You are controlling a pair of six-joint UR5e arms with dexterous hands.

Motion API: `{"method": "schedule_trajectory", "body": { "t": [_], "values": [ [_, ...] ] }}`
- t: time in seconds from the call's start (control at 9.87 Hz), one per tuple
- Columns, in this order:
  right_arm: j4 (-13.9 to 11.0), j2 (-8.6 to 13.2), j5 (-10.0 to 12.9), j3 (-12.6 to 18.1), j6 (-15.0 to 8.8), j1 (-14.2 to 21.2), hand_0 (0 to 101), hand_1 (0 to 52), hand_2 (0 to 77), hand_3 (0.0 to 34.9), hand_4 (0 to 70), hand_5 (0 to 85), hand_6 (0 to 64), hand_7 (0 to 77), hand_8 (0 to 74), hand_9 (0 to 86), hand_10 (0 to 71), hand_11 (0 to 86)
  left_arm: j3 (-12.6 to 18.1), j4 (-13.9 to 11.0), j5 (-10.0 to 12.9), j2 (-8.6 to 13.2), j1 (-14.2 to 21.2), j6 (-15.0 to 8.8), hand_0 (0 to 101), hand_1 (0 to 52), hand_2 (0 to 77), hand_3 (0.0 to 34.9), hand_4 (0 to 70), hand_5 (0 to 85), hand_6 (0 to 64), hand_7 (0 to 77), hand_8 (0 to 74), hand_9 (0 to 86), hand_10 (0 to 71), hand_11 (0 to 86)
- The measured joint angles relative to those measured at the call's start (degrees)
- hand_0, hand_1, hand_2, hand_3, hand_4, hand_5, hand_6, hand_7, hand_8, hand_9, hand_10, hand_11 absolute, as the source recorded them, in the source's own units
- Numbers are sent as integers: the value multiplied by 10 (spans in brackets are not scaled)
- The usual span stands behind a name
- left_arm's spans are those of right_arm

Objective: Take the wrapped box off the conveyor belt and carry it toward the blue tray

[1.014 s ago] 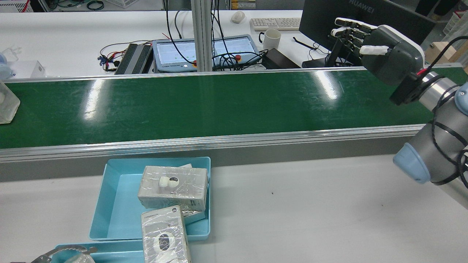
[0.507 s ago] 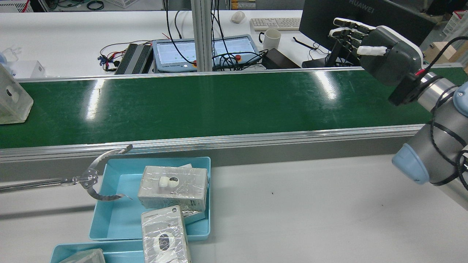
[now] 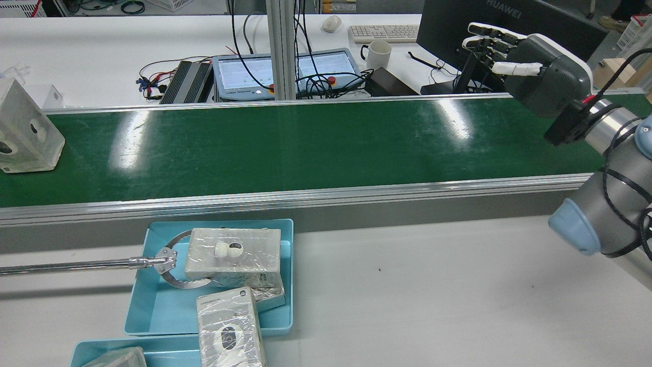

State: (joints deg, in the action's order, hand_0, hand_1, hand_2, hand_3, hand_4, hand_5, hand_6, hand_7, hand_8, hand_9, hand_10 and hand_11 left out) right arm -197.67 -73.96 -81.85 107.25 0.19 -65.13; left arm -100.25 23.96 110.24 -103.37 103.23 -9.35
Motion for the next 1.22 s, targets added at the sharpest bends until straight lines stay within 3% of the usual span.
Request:
{"method": "schedule_trajectory", "body": {
  "t": [0.1, 0.2, 0.3, 0.71, 0.81, 0.91, 1.01, 1.22],
  "values": [
    [0, 0, 0, 0, -1, -2, 466, 120, 131, 0, 191, 136, 142, 305, 136, 164, 5, 38, 0, 0, 0, 0, 0, 0, 0, 0, 5, 0, 0, 11, 5, 5, 5, 5, 5, 5],
    [0, 0, -1, 1, -2, -3, 466, 120, 131, 0, 191, 136, 142, 305, 136, 164, 5, 38, 0, 0, 0, 0, 0, 0, 0, 0, 5, 0, 0, 11, 5, 5, 5, 5, 5, 5],
    [0, 0, -1, 3, -3, -5, 483, 169, 153, 0, 180, 136, 142, 289, 147, 164, 5, 22, 0, 0, 0, 0, 0, 0, 0, 0, 11, 0, 0, 11, 5, 5, 5, 5, 5, 5],
    [-1, 1, -1, 4, -5, -7, 500, 164, 153, 0, 175, 136, 131, 289, 136, 147, 5, 22, 0, 0, 0, 0, 0, 0, 0, 0, 5, 0, 0, 11, 5, 5, 5, 5, 5, 5],
    [-1, 1, -1, 4, -5, -6, 531, 235, 158, 0, 158, 136, 120, 256, 104, 114, 0, 16, 0, 0, 0, 0, 0, 0, 0, 0, 5, 0, 0, 11, 5, 5, 5, 5, 5, 5],
    [-1, 1, -1, 4, -5, -6, 555, 251, 213, 0, 158, 136, 120, 251, 131, 125, 0, 16, 0, 0, 0, 0, 0, 0, 0, 0, 11, 0, 0, 11, 5, 5, 5, 5, 5, 5],
    [-2, 1, -1, 4, -6, -5, 563, 251, 213, 0, 158, 136, 120, 240, 125, 125, 0, 16, 0, 0, 0, 0, 0, 0, 0, 0, 5, 0, 0, 11, 5, 5, 5, 5, 5, 5],
    [-2, 1, -1, 3, -6, -3, 521, 175, 114, 0, 147, 131, 104, 235, 87, 114, 0, 16, 0, 0, 0, 0, 0, 0, 0, 0, 11, 0, 0, 11, 5, 5, 5, 5, 5, 5]
  ]
}}
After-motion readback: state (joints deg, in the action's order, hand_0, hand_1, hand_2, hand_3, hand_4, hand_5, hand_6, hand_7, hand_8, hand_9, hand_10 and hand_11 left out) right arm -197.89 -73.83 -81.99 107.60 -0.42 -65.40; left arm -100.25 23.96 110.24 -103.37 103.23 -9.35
